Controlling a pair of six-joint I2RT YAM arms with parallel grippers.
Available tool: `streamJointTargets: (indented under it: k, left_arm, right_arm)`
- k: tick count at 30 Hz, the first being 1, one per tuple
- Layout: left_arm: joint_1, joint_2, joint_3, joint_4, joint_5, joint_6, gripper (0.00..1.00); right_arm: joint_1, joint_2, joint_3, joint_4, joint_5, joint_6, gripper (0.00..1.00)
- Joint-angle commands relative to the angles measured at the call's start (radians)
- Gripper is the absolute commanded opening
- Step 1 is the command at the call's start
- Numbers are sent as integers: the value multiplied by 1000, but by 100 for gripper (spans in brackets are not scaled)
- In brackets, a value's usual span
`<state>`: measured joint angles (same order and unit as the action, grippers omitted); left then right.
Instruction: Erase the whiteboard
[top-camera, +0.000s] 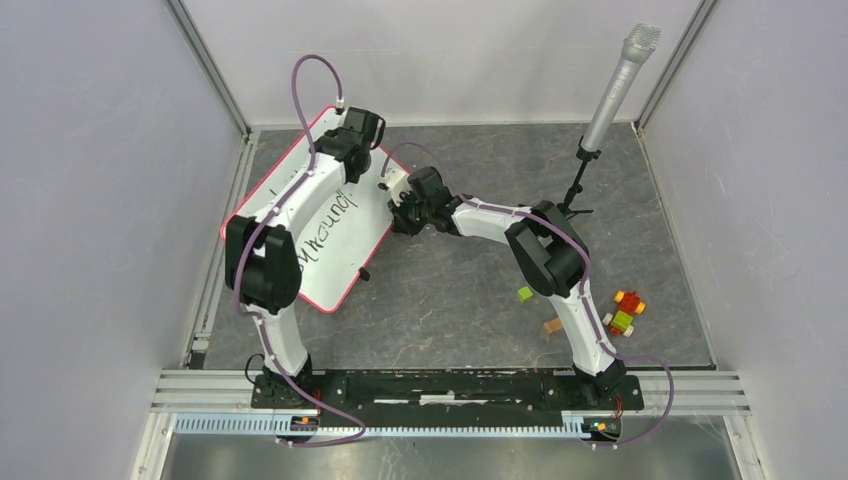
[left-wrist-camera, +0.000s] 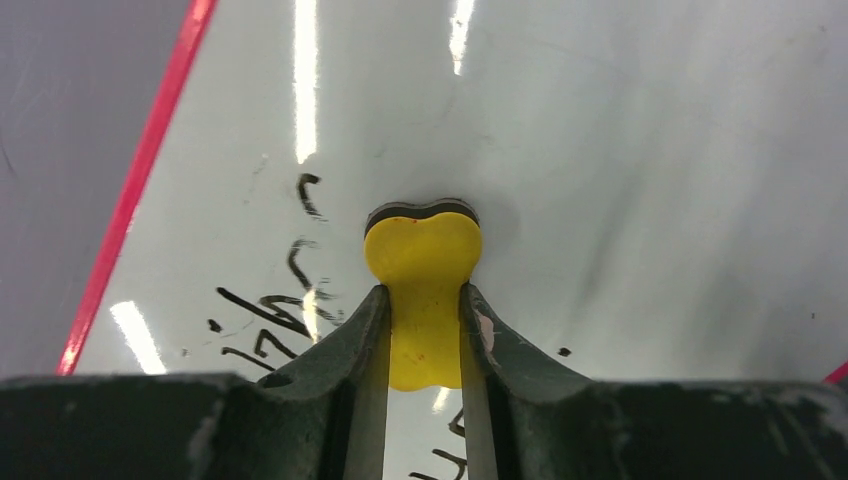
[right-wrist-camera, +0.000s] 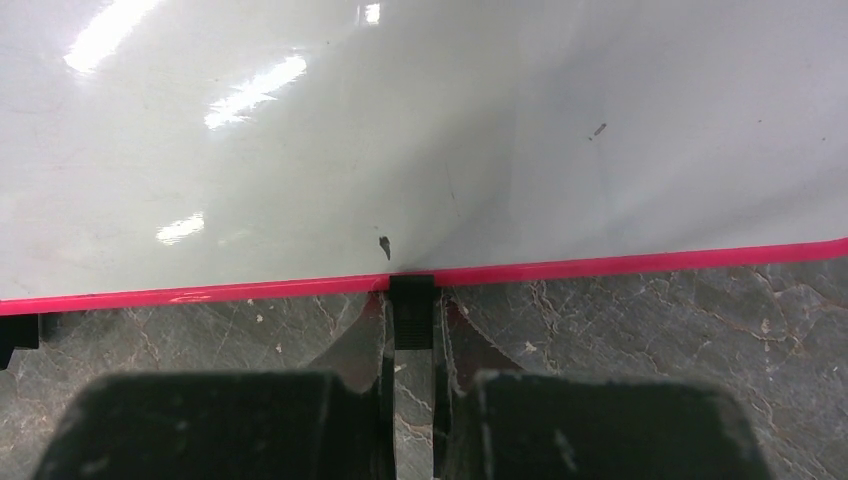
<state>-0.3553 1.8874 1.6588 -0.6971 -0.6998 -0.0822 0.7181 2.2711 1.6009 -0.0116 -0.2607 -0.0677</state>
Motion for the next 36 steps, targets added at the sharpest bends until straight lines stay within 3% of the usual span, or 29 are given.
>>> streamJointTargets:
  k: [1, 12, 21, 28, 36]
  left_arm:
    - [105, -89, 20, 10, -51, -39, 30]
    - [137, -127, 11, 17, -12, -48, 30]
    - [113, -26, 102, -37, 78, -73, 26]
    - [58, 70, 167, -81, 67, -68, 26]
    - [44, 70, 173, -82, 111, -61, 28]
  right_arm:
    - [-11, 14, 5, -4, 59, 35, 0]
    - [-16, 22, 15, -15, 55, 41, 0]
    - [-17, 19, 21, -17, 54, 40, 0]
    - [-17, 22, 21, -18, 51, 43, 0]
    - [-18, 21, 17, -16, 47, 42, 0]
